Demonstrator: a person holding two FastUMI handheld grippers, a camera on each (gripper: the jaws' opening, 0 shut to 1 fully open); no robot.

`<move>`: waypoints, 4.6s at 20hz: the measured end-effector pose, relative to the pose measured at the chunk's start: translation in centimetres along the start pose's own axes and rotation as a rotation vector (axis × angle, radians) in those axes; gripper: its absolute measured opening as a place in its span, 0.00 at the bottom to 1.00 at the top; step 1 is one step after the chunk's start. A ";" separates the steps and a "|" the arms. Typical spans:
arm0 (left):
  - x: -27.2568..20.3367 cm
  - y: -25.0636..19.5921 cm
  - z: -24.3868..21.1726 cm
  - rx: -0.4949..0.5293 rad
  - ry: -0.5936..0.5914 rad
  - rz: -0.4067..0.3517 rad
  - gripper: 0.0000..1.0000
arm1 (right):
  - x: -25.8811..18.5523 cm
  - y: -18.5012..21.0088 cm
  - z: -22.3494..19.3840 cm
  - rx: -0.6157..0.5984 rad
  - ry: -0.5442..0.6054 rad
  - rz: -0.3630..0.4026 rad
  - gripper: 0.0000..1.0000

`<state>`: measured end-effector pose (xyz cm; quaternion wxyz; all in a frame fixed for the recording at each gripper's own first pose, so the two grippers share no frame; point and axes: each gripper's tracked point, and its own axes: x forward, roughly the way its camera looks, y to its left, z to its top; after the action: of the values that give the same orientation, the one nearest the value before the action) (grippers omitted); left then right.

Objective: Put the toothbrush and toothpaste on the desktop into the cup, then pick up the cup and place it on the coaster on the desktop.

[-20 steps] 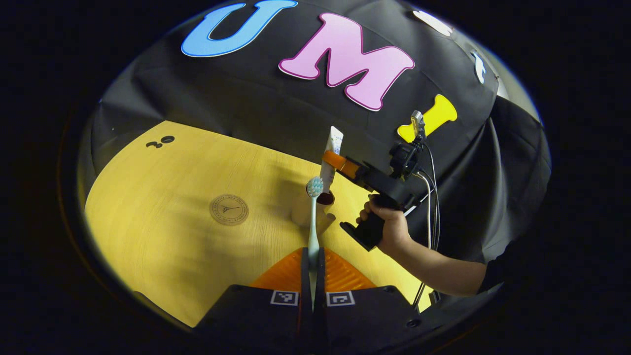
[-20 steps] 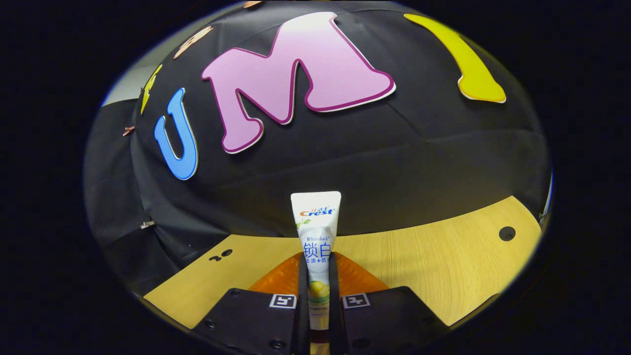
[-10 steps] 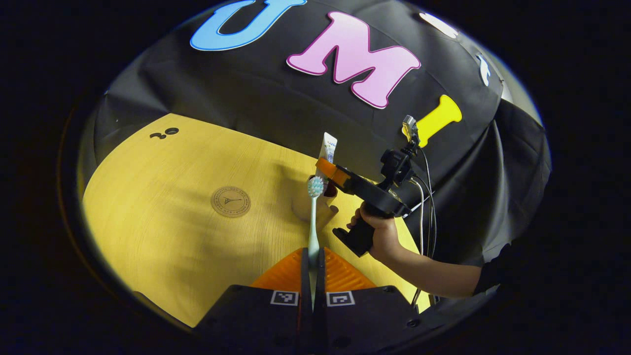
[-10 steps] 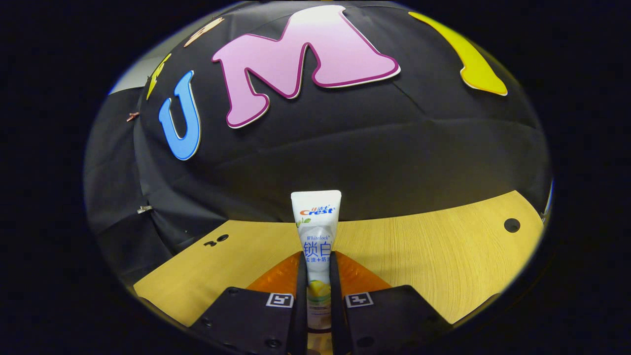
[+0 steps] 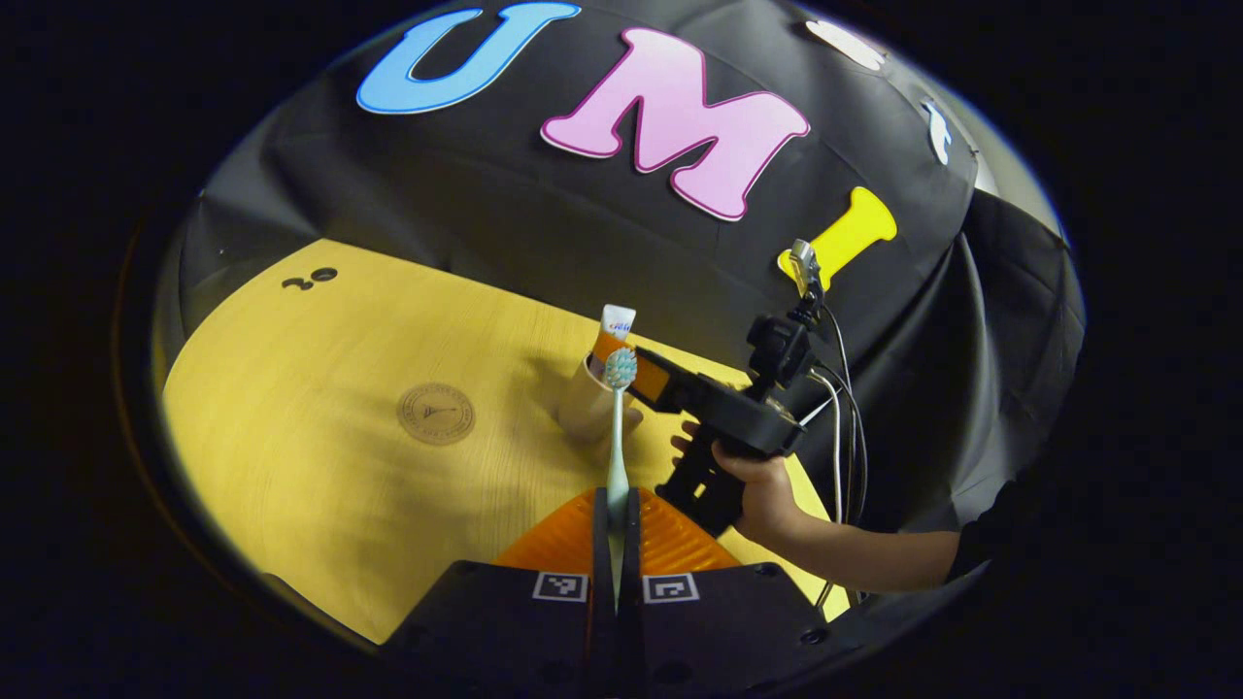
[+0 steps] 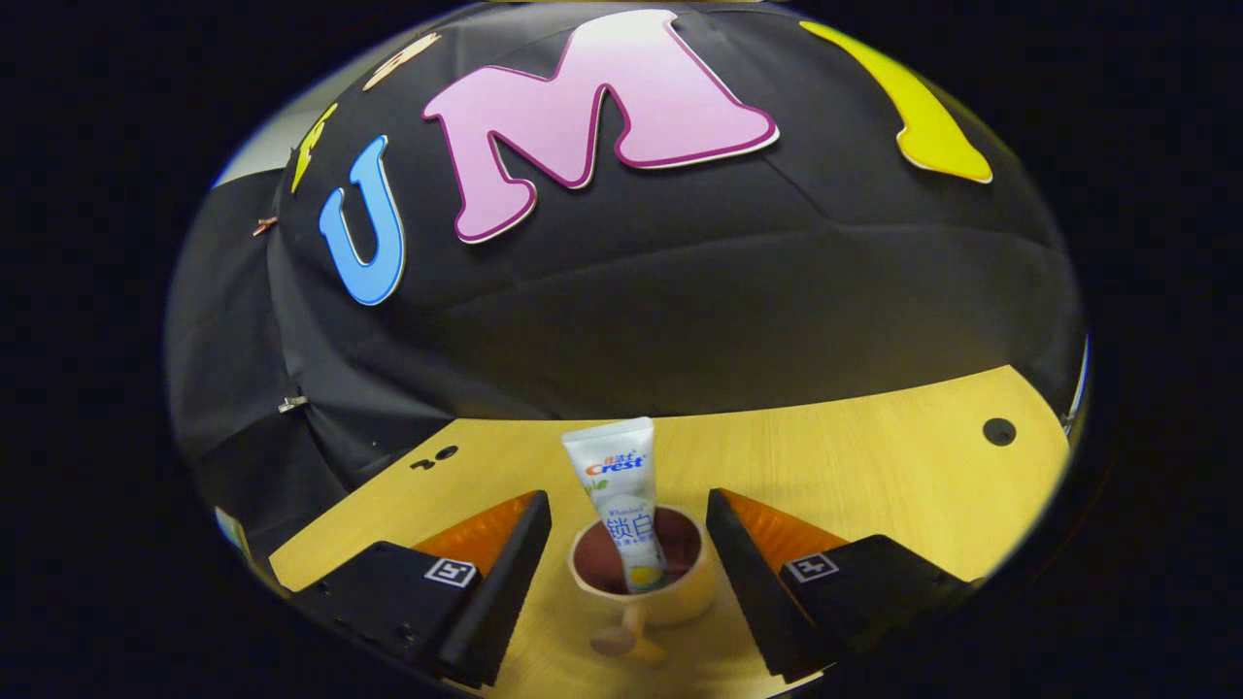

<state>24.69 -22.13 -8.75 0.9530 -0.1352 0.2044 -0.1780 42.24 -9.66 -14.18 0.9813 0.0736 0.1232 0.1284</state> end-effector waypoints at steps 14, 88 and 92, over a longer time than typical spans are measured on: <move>11.4 -5.3 12.2 0.202 -0.355 -0.165 0.06 | -10.5 -11.3 -1.3 0.113 0.088 -0.248 0.98; -11.6 22.9 -2.3 0.031 -0.196 0.453 0.98 | -2.0 1.6 -9.0 -0.066 0.878 -0.128 0.98; -11.6 23.6 -3.7 -0.006 -0.158 0.465 0.98 | -1.2 1.0 -10.9 -0.070 0.946 -0.153 0.98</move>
<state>19.87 3.01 -15.81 0.9810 -0.1008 0.1554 0.0577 38.07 -7.82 -24.17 0.8261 -0.0351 0.5568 0.0794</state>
